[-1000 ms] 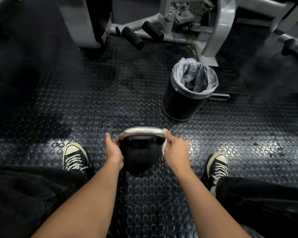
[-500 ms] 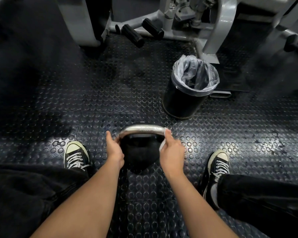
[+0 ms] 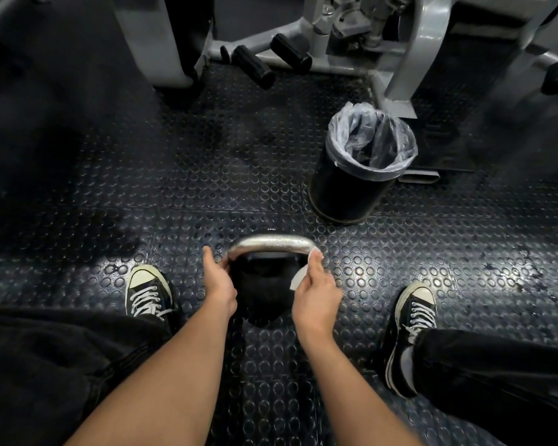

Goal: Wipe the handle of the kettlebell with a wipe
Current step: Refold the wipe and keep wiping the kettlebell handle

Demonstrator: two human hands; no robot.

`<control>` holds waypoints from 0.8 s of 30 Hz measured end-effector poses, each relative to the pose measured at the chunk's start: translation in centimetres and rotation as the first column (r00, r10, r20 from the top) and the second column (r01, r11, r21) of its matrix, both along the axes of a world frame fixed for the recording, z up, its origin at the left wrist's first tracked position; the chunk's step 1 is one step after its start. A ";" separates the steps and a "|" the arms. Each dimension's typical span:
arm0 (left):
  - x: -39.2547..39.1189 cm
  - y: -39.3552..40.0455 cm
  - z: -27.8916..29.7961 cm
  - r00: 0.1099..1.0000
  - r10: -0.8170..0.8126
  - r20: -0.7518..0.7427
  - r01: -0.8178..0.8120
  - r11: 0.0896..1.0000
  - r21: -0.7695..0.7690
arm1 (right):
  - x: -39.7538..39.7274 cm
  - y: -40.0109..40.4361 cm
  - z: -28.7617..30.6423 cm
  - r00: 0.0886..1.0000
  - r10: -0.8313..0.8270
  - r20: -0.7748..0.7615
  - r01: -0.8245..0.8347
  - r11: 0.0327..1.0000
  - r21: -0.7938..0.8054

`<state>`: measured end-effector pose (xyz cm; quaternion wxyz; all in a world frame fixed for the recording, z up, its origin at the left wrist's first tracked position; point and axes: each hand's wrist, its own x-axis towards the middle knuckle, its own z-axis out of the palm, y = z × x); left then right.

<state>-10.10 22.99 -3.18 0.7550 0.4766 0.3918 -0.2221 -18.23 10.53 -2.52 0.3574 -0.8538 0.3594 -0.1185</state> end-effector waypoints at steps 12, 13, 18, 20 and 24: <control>-0.2 0.0 0.4 0.999 -0.029 0.013 0.029 1.000 -0.009 | 0.9 -0.7 -0.2 0.965 -0.132 0.228 0.127 0.991 0.038; -0.2 0.0 0.5 0.999 -0.031 0.008 0.031 0.999 -0.010 | 1.0 -0.9 -0.1 0.963 -0.145 0.227 0.137 0.989 0.049; -0.2 0.1 0.6 0.999 -0.041 0.009 0.041 0.999 0.001 | 1.2 -0.9 -0.5 0.967 -0.100 0.236 0.096 0.995 0.031; -0.2 0.1 0.5 0.999 -0.041 0.016 0.041 0.999 0.000 | 1.3 -1.4 -0.8 0.966 -0.129 0.222 0.117 0.991 0.066; -0.1 0.0 0.4 1.000 -0.029 -0.003 0.029 1.000 -0.007 | 1.5 -1.9 0.0 0.962 -0.139 0.236 0.126 0.990 0.069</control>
